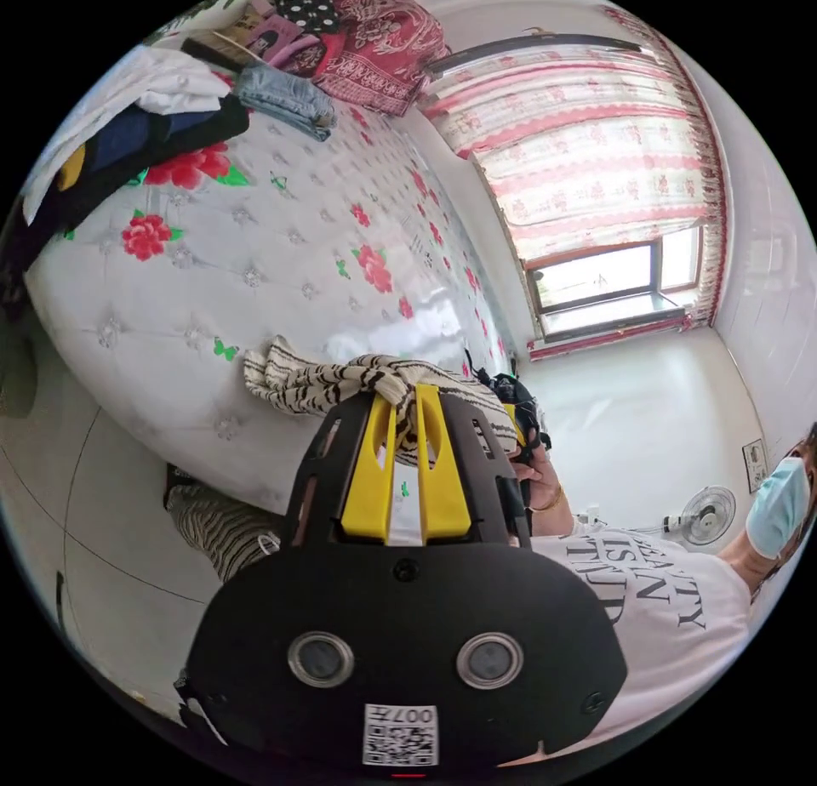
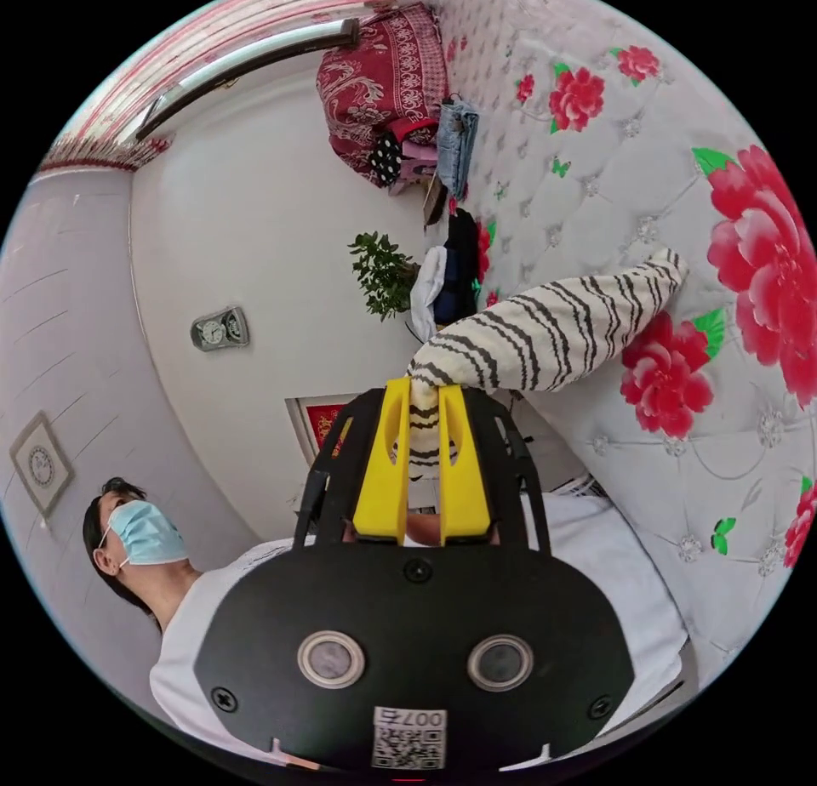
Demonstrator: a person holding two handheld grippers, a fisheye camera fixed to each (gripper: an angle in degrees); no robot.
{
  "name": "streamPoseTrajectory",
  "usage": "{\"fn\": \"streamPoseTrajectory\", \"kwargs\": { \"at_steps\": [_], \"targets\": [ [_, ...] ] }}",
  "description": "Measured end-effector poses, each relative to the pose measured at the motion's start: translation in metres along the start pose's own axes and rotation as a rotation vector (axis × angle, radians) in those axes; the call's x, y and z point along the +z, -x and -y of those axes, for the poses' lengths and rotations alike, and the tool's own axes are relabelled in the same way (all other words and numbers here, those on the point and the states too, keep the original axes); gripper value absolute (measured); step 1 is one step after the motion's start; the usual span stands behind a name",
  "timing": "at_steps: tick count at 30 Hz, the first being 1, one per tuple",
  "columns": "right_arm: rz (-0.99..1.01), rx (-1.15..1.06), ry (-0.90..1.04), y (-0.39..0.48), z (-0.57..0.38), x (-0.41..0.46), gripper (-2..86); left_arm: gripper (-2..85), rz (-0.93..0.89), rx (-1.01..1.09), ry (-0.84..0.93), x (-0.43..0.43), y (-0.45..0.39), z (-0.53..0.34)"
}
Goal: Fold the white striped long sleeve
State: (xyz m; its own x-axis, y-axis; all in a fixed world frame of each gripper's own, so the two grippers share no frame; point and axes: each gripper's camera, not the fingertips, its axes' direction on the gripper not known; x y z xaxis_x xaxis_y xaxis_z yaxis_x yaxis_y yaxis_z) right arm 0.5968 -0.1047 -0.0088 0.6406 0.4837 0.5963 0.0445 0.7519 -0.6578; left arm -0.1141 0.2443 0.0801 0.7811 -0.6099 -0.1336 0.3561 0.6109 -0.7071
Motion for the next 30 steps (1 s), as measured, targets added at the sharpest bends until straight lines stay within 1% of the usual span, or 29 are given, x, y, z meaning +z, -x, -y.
{"fn": "streamPoseTrajectory", "kwargs": {
  "at_steps": [4,6,7,9,11,12,15,17,20,21,22,23,24,25,26,28,30],
  "targets": [
    [-0.041,-0.150,-0.051,0.077,0.057,0.051,4.4,3.4,-0.022,0.111,-0.028,-0.039,-0.002,0.074],
    [-0.030,-0.220,-0.091,0.114,0.079,0.079,4.3,3.4,-0.069,0.190,-0.054,-0.082,-0.009,0.133],
    [-0.024,-0.277,-0.113,0.142,0.094,0.100,4.2,3.5,-0.072,0.219,-0.058,-0.095,-0.013,0.148],
    [-0.011,-0.356,-0.132,0.183,0.116,0.137,4.1,3.5,-0.051,0.312,-0.089,-0.154,-0.029,0.203],
    [0.003,-0.470,-0.150,0.233,0.142,0.193,4.0,3.5,-0.030,0.374,-0.124,-0.200,-0.039,0.234],
    [0.002,-0.494,-0.155,0.243,0.147,0.208,4.0,3.5,-0.012,0.396,-0.147,-0.229,-0.042,0.250],
    [-0.001,-0.579,-0.166,0.270,0.170,0.290,4.1,3.5,0.062,0.393,-0.212,-0.288,-0.026,0.273],
    [0.016,-0.534,-0.145,0.254,0.187,0.361,4.3,3.5,0.125,0.337,-0.220,-0.311,0.000,0.279],
    [0.003,-0.429,-0.106,0.215,0.200,0.437,4.6,3.7,0.254,0.171,-0.176,-0.328,0.067,0.276],
    [-0.023,-0.368,-0.068,0.190,0.205,0.476,4.7,3.9,0.317,0.090,-0.156,-0.330,0.099,0.270],
    [-0.057,-0.302,0.003,0.160,0.210,0.516,4.9,4.0,0.349,0.050,-0.143,-0.330,0.115,0.265],
    [-0.086,-0.230,0.102,0.128,0.213,0.554,5.1,4.1,0.418,-0.037,-0.110,-0.329,0.148,0.254],
    [-0.104,-0.198,0.158,0.112,0.213,0.571,5.2,4.1,0.489,-0.130,-0.078,-0.329,0.178,0.240],
    [-0.150,-0.141,0.244,0.085,0.211,0.597,5.4,4.2,0.515,-0.165,-0.068,-0.329,0.191,0.233],
    [-0.179,-0.119,0.282,0.068,0.203,0.611,5.6,4.1,0.538,-0.207,-0.061,-0.329,0.209,0.216],
    [-0.202,-0.142,0.319,0.061,0.193,0.616,5.7,4.0,0.525,-0.214,-0.098,-0.333,0.219,0.191],
    [-0.265,-0.205,0.348,0.067,0.186,0.611,6.0,4.6,0.544,-0.182,-0.184,-0.342,0.213,0.158]
  ]
}}
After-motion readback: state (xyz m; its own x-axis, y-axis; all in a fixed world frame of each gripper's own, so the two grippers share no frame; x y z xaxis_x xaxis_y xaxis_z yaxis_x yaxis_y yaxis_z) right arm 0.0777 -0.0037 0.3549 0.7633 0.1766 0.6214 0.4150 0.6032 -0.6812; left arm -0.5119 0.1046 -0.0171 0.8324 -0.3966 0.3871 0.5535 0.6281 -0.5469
